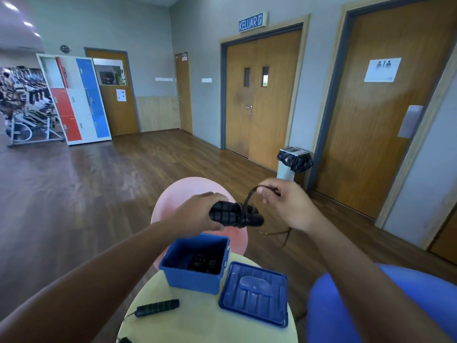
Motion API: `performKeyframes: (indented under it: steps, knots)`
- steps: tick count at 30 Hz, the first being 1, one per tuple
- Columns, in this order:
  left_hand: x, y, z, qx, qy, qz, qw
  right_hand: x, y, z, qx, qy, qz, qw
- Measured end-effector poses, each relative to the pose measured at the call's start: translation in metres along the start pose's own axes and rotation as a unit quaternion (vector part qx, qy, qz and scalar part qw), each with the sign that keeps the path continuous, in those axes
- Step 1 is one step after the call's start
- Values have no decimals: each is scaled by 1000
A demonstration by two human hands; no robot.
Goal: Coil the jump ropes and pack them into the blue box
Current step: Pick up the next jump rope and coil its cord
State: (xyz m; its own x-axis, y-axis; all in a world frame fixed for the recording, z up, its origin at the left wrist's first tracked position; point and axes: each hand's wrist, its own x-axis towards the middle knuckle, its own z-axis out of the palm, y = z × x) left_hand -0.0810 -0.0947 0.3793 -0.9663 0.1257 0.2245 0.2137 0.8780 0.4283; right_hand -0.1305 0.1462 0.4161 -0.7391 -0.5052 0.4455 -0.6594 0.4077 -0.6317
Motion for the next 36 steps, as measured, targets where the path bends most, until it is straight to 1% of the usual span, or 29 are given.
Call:
performKeyframes:
  steps: [2,4,6,8,9,11,12,15,17,19,22,23,25,26,28,29,31,33,36]
  knots:
    - [-8,8,-2,-54,-36,20,998,7,2,-7,31,27,-7,999]
    - [-17,20,-10,-114,-62,31,991,10,5,-11,91,38,9,995]
    - [-25,32,-19,-178,-81,38,980,11,9,-12,171,23,28,985]
    - [-31,41,-28,-238,-80,44,967,6,17,-8,238,-1,55,970]
    - [-34,45,-32,-266,-74,46,960,4,23,-3,292,0,87,952]
    - [-34,51,-35,-322,-56,45,944,-4,28,11,441,39,186,877]
    - [-33,53,-35,-352,-46,38,934,-10,30,18,476,47,203,854]
    - [-26,55,-32,-421,7,-5,907,-24,35,45,394,8,149,907]
    - [-18,53,-30,-438,58,-33,896,-30,35,55,355,0,171,919]
    - [-7,47,-31,-439,122,-52,889,-36,34,58,332,-6,192,924]
    - [14,26,-31,-369,209,-129,896,-40,33,53,273,-24,190,943]
    - [19,20,-30,-332,226,-149,904,-40,32,51,252,-31,181,950]
    - [24,11,-26,-235,245,-159,927,-40,25,45,210,-42,156,964]
    - [24,8,-22,-173,241,-153,943,-41,21,43,181,-47,132,973]
    - [20,5,-14,-53,202,-136,969,-39,11,36,95,-57,75,991]
    - [16,6,-10,-11,177,-122,977,-36,6,30,38,-56,47,997]
    - [10,8,-4,47,135,-80,987,-25,0,15,-74,-34,-3,997]
    - [4,12,-2,56,83,-27,995,-15,-4,-2,-134,-4,-42,990]
    - [-9,23,-7,-30,-15,30,999,0,-5,-23,-119,-5,-72,990]
